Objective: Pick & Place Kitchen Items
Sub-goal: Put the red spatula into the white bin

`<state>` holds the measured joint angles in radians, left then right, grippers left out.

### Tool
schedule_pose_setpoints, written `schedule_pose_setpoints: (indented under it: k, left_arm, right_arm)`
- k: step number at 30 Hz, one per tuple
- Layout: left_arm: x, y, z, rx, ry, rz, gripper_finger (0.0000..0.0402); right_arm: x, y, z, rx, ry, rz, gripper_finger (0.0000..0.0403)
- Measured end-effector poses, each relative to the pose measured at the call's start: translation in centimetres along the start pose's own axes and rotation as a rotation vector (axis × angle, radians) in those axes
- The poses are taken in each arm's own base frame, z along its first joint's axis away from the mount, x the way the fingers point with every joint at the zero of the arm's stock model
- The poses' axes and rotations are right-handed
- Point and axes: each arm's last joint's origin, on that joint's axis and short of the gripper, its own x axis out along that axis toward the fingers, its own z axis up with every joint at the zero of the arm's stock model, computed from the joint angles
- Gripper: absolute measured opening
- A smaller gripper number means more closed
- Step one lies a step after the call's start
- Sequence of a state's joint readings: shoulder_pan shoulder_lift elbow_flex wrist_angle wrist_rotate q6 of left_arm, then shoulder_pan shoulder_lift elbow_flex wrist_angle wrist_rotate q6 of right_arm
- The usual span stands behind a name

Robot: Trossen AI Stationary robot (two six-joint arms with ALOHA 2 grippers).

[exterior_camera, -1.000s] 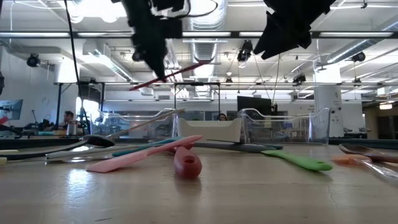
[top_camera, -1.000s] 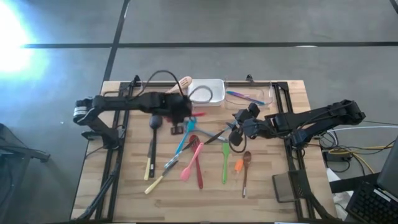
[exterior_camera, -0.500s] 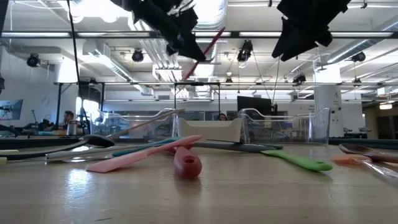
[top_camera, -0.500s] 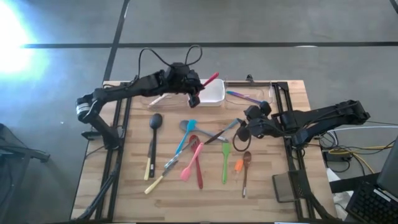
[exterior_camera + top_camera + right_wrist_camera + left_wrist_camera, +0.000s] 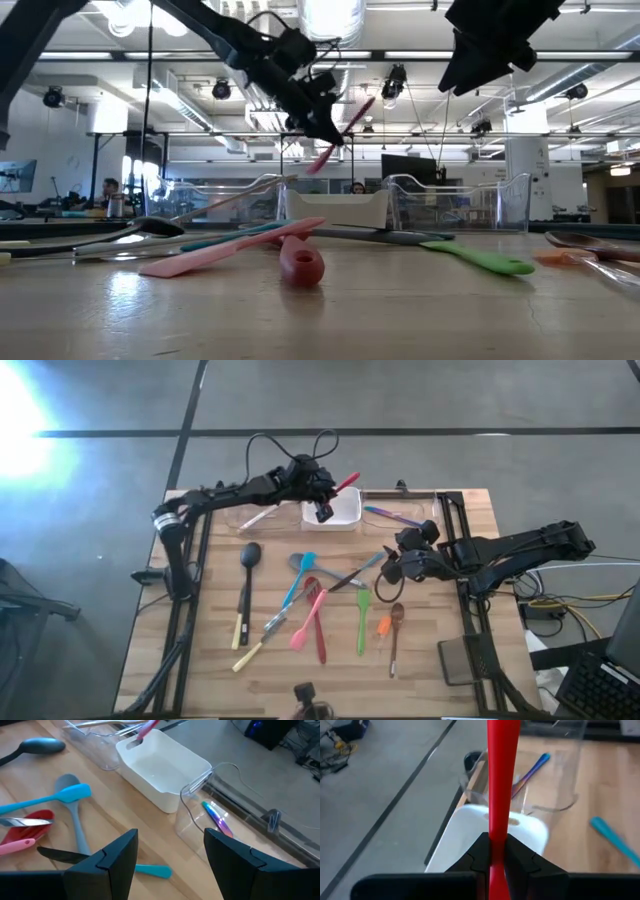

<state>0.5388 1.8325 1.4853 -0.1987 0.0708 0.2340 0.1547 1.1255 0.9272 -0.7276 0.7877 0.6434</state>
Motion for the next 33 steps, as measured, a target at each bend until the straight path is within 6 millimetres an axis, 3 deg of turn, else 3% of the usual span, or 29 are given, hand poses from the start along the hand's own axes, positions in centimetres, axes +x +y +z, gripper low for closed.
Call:
schedule_pose_setpoints:
  k: [12,33]
  left_arm:
    - [4.1,2.2,-3.4,-0.047,0.126,0.02,0.0033]
    - [6.0,1.8,-5.8,-0.08,0.216,-0.015,0.0033]
  right_arm:
    - [0.1,0.0,-0.2,-0.013,0.004,-0.005,0.0219]
    - [0.4,0.0,-0.8,-0.014,0.015,-0.012,0.0219]
